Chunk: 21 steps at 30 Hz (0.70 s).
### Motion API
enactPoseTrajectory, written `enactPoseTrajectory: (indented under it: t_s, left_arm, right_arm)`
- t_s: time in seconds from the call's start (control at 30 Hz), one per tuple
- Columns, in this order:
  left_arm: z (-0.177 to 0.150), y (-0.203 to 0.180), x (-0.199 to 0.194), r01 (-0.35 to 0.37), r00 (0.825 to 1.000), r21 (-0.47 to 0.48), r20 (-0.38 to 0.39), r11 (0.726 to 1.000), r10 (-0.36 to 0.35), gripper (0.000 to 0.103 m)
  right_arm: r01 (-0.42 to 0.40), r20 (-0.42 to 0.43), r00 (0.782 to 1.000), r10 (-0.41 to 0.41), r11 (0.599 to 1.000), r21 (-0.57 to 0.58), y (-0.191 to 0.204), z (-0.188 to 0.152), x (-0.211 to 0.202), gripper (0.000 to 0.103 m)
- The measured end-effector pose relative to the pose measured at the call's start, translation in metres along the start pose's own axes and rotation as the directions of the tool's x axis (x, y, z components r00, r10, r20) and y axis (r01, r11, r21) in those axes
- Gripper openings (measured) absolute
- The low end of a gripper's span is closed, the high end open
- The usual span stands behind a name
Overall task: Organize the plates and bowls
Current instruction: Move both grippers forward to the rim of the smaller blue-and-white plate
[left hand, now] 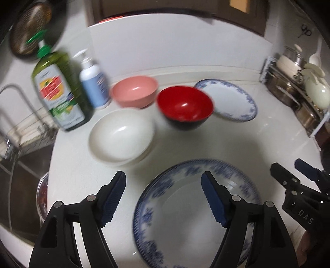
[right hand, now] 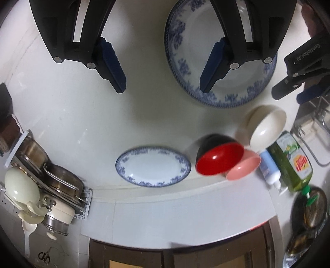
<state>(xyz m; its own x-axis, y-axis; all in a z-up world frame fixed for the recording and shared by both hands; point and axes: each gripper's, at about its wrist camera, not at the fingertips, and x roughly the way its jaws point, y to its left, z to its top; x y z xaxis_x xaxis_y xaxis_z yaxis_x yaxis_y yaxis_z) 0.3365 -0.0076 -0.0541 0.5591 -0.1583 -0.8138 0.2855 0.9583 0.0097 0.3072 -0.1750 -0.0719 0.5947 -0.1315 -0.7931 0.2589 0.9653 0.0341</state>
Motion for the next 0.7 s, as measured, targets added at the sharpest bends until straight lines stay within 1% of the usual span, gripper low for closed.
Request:
enactPoseTrajectory:
  t_s: [0.17, 0.37, 0.43, 0.7]
  left_arm:
    - [0.035, -0.022, 0.000, 0.053, 0.998, 0.046, 0.022, 0.998, -0.054, 0.075]
    - [0.083, -0.045, 0.005, 0.098, 0.995, 0.063, 0.027, 0.993, -0.100, 0.075]
    - [0.096, -0.051, 0.007, 0.096, 0.995, 0.073, 0.032, 0.993, -0.099, 0.075]
    - [0.147, -0.071, 0.028, 0.099, 0.995, 0.091, 0.015, 0.991, -0.101, 0.075]
  right_arm:
    - [-0.019, 0.012, 1.000, 0.019, 0.999, 0.036, -0.018, 0.024, 0.001, 0.075]
    - [0.013, 0.049, 0.999, -0.015, 0.999, 0.039, -0.035, 0.065, 0.003, 0.075]
    - [0.015, 0.064, 0.998, -0.018, 0.999, 0.044, -0.042, 0.080, 0.005, 0.075]
    - [0.029, 0.071, 0.997, -0.034, 0.997, 0.066, -0.064, 0.124, 0.023, 0.075]
